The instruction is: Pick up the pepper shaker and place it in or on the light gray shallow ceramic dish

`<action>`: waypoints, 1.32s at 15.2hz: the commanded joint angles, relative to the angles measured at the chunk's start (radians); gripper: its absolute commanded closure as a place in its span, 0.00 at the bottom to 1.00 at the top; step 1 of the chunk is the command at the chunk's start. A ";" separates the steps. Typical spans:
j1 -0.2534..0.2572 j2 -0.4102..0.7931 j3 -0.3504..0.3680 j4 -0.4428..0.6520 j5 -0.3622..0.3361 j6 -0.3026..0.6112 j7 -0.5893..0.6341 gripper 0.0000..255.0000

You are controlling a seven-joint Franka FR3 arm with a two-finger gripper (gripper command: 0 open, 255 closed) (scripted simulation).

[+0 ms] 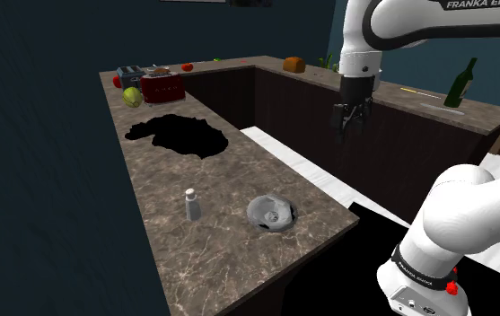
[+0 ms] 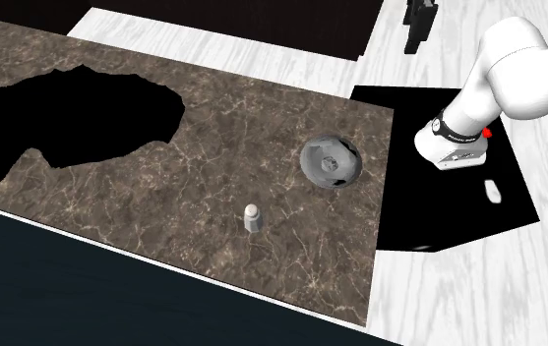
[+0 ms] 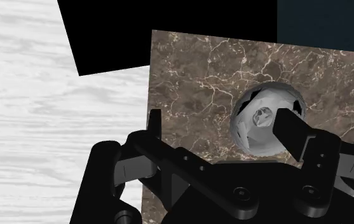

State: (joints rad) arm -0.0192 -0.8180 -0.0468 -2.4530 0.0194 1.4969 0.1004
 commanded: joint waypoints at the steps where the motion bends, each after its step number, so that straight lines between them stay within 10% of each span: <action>1: 0.000 0.000 0.000 0.000 0.000 0.000 0.000 0.00; 20: 0.079 0.546 0.342 0.218 0.050 0.414 0.388 0.00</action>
State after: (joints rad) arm 0.0619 -0.3150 0.2821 -2.2554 0.0814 1.8858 0.4686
